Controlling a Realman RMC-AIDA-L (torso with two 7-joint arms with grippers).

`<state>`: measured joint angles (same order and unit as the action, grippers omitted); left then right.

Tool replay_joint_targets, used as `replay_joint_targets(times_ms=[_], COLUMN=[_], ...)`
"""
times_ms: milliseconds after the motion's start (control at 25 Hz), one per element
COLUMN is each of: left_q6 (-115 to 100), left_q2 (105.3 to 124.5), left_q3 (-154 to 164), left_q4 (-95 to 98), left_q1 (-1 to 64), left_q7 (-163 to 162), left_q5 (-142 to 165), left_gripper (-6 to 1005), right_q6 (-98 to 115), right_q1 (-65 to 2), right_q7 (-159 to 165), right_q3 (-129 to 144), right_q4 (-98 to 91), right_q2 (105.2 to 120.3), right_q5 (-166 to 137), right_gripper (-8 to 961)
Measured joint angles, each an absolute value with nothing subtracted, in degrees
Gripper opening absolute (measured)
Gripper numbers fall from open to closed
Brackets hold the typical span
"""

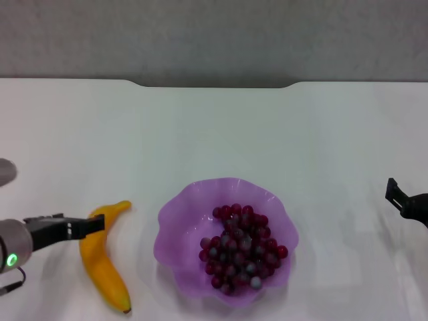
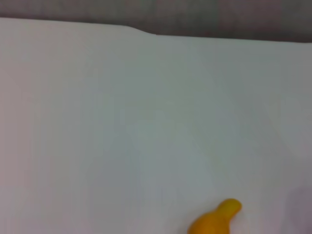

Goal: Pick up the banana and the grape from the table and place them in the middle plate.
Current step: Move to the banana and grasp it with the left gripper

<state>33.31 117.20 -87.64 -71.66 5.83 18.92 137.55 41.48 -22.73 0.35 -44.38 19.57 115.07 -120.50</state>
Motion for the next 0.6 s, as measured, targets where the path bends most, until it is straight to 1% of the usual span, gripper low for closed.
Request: replay_joint_targets(times_ms=[600], left_q6=[22.85], left_q2=[117.49], left_q3=[-81.96], left_q4=[-64.75], left_q1=[6.7], left_q7=[13.67], left_q5=[137.73], left_gripper=[894], right_q6=[41.74], right_q1=[-22.83], right_q7=[0.35], right_q3=[-44.59], right_q4=[19.79], right_q2=[115.02], right_q5=[-120.5], right_gripper=[880])
